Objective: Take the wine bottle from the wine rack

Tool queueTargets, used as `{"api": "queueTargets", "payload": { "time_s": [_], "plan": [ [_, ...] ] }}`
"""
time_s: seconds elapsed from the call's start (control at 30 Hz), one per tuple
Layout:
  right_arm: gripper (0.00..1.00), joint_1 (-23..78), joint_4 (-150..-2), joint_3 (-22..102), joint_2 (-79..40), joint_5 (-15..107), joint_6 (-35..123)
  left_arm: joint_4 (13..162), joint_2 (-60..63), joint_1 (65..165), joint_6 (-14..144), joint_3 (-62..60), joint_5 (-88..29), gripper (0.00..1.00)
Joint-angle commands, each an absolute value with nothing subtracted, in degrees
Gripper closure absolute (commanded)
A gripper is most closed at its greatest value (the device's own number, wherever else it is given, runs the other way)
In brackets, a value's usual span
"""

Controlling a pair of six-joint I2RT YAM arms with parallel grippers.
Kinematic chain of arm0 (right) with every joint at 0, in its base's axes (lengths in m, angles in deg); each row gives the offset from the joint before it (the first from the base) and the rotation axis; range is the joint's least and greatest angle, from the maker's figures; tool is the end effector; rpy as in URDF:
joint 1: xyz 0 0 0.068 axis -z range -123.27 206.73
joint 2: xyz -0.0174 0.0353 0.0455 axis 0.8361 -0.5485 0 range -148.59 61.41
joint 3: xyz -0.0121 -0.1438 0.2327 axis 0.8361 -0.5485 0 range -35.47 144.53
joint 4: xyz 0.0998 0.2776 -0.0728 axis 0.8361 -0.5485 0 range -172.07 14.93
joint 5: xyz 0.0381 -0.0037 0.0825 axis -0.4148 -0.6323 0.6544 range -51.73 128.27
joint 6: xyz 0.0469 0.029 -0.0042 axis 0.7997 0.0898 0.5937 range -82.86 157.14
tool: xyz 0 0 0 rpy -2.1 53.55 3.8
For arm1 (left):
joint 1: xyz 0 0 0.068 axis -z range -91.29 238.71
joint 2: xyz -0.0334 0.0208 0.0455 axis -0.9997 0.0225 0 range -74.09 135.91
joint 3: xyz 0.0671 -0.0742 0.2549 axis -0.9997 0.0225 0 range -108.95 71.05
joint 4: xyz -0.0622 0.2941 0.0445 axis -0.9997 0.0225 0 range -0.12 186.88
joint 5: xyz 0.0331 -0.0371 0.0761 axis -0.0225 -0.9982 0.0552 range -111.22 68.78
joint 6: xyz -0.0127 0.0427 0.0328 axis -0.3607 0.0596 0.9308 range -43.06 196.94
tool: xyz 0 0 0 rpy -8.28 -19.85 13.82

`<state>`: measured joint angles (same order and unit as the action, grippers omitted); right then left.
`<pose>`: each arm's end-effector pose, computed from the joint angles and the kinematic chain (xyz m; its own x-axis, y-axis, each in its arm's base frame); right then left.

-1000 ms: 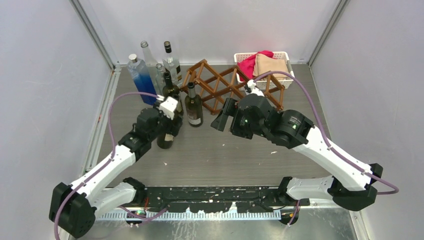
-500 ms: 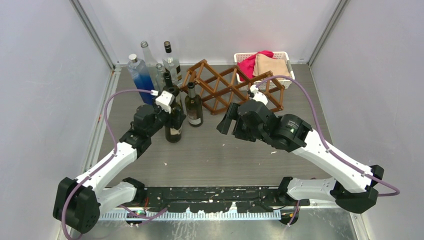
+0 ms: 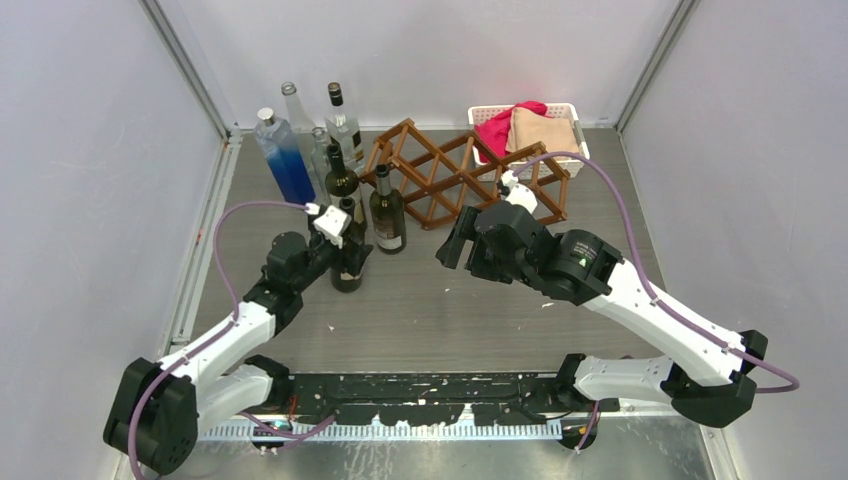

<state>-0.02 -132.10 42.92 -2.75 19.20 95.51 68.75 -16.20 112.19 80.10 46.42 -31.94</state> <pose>0.1478 0.2032 0.4070 -0.7564 0.3139 -0.5739 -0.0285 0.8607 0.5083 0.2383 -0.1112 0.2058 -0.1617 0.1294 -0.9783 0.5681 0.8228 0.0149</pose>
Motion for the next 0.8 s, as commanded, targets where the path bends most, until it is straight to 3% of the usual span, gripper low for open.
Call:
{"api": "queueTargets", "payload": {
  "time_s": [0.0, 0.07, 0.1, 0.17, 0.37, 0.6, 0.77],
  "plan": [
    [0.16, 0.2, -129.6, 43.5, -2.9, 17.0, 94.8, 60.7, -20.9, 112.0, 80.9, 47.8, -31.4, 0.57],
    [0.14, 0.2, -129.6, 43.5, -3.0, 17.0, 94.7, 61.9, -22.3, 112.0, 80.6, 48.5, -30.4, 0.29],
    [0.13, 0.2, -129.6, 43.6, -3.0, 17.1, 94.6, 62.8, -23.1, 112.0, 80.4, 48.7, -30.1, 0.21],
    [0.13, 0.2, -129.6, 43.7, -3.2, 17.2, 94.5, 64.4, -24.3, 112.0, 80.2, 48.8, -29.8, 0.14],
    [0.10, 0.3, -129.6, 43.6, -2.7, 17.3, 94.4, 70.7, -27.7, 112.0, 77.9, 47.8, -30.2, 0.01],
    [0.00, 0.2, -129.6, 42.4, -1.4, 17.0, 94.3, 78.0, -32.7, 112.0, 77.9, 47.9, -30.1, 0.00],
    [0.00, 0.3, -129.8, 42.6, -1.3, 15.4, 93.2, 85.4, -33.2, 112.0, 81.1, 43.3, -29.6, 0.00]
  ]
}}
